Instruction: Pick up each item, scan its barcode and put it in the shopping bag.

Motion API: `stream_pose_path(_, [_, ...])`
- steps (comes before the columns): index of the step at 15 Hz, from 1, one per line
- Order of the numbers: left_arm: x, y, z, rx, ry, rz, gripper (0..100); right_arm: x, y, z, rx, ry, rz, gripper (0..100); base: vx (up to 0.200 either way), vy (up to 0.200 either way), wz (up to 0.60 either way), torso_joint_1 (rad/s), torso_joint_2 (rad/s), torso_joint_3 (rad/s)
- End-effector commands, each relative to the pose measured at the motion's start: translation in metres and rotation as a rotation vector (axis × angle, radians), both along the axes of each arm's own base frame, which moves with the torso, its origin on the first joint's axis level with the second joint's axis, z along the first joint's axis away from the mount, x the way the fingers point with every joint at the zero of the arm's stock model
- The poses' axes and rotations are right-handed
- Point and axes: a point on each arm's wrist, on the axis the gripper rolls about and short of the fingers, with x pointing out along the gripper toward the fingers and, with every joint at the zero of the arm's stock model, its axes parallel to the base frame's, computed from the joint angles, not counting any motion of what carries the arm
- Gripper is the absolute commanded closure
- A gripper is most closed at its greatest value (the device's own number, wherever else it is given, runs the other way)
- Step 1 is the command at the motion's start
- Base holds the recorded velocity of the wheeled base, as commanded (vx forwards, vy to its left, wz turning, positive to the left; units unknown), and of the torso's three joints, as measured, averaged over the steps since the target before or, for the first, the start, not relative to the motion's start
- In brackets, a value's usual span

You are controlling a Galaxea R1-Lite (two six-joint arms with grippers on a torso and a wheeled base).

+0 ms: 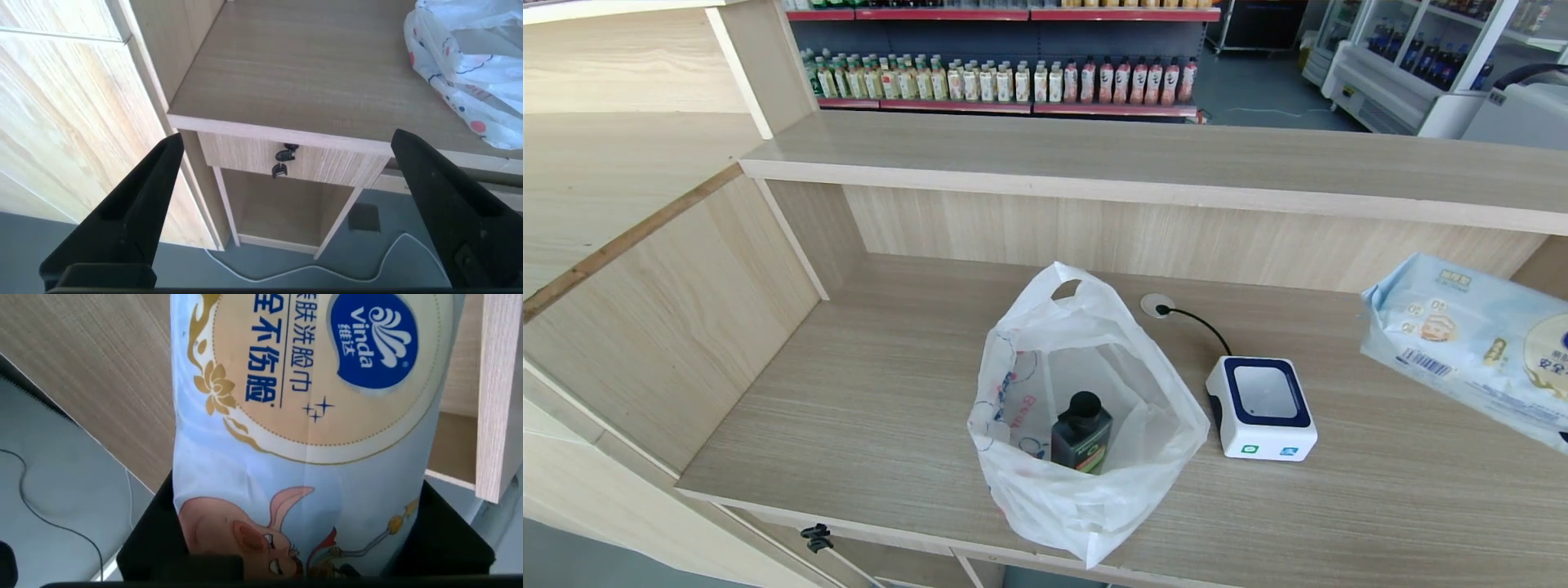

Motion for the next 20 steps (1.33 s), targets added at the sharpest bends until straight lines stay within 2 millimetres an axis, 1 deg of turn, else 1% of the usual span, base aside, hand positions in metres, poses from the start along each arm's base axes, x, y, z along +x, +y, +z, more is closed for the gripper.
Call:
stream_pose_path(1, [0.0,0.0,0.0,0.0,0.0,0.0,0,-0.001,0.008,0.0,-0.039,-0.003,0.028,100,0.0,0.0,0.0,0.0,0.0,0.0])
stream_pose_path(3, [0.0,0.0,0.0,0.0,-0.001,0.002,0,0.004,0.015,0.0,-0.038,-0.007,0.078,100,0.0,0.0,0.0,0.0,0.0,0.0])
stream_pose_path(5, [0.0,0.0,0.0,0.0,0.0,0.002,0,0.01,0.017,-0.001,-0.036,-0.002,0.09,100,0.0,0.0,0.0,0.0,0.0,0.0])
stream_pose_path(7, [0.0,0.0,0.0,0.0,0.0,0.0,0,0.023,0.02,0.0,0.031,0.003,0.054,100,0.0,0.0,0.0,0.0,0.0,0.0])
stream_pose_path(9, [0.0,0.0,0.0,0.0,0.0,0.002,0,0.036,0.029,0.002,0.122,0.007,-0.038,100,0.0,0.0,0.0,0.0,0.0,0.0])
stream_pose_path(10, [0.0,0.0,0.0,0.0,0.0,0.002,0,0.041,0.035,-0.002,0.154,0.023,-0.068,100,0.0,0.0,0.0,0.0,0.0,0.0])
stream_pose_path(12, [0.0,0.0,0.0,0.0,0.0,0.0,0,0.05,0.04,-0.008,0.18,0.04,-0.099,100,0.0,0.0,0.0,0.0,0.0,0.0])
stream_pose_path(14, [0.0,0.0,0.0,0.0,0.0,0.0,0,0.058,0.044,-0.011,0.184,0.015,-0.081,100,0.0,0.0,0.0,0.0,0.0,0.0])
stream_pose_path(15, [0.0,0.0,0.0,0.0,0.0,0.0,0,0.068,0.051,-0.015,0.182,-0.031,-0.046,100,0.0,0.0,0.0,0.0,0.0,0.0])
stream_pose_path(16, [0.0,0.0,0.0,0.0,0.0,0.002,0,0.073,0.054,-0.018,0.174,-0.052,-0.031,100,0.0,0.0,0.0,0.0,0.0,0.0])
stream_pose_path(19, [0.0,0.0,0.0,0.0,0.0,-0.001,0,0.08,0.058,-0.029,0.173,-0.074,-0.009,100,0.0,0.0,0.0,0.0,0.0,0.0])
stream_pose_path(20, [0.0,0.0,0.0,0.0,0.0,0.0,0,0.083,0.059,-0.036,0.158,-0.087,0.005,100,0.0,0.0,0.0,0.0,0.0,0.0])
